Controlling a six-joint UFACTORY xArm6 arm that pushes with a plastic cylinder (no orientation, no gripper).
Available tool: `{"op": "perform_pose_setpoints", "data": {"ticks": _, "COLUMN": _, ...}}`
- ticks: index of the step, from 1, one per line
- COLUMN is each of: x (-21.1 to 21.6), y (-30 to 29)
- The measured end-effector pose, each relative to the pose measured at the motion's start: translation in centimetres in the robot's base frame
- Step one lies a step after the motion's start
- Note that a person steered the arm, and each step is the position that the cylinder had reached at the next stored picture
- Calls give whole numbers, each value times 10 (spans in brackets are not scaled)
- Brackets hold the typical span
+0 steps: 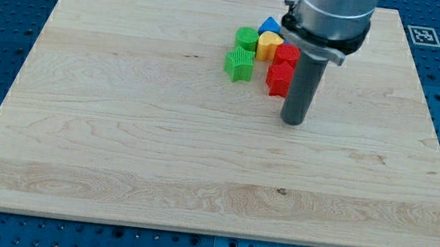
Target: Push the red star towards the bottom of the yellow hexagon
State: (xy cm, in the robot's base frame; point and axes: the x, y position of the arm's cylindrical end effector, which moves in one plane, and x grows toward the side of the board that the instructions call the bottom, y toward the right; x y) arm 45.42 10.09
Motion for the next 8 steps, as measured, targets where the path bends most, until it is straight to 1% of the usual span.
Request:
{"op": "perform_pose_setpoints", "data": {"ticks": 2, "x": -30, "y": 13}}
{"op": "perform_pose_setpoints", "data": {"ticks": 4, "x": -47, "y": 0}}
{"op": "perform_pose_setpoints", "data": {"ticks": 6, "x": -51, "y": -30}}
{"op": "perform_pose_setpoints", "data": {"ticks": 8, "x": -51, "y": -33}}
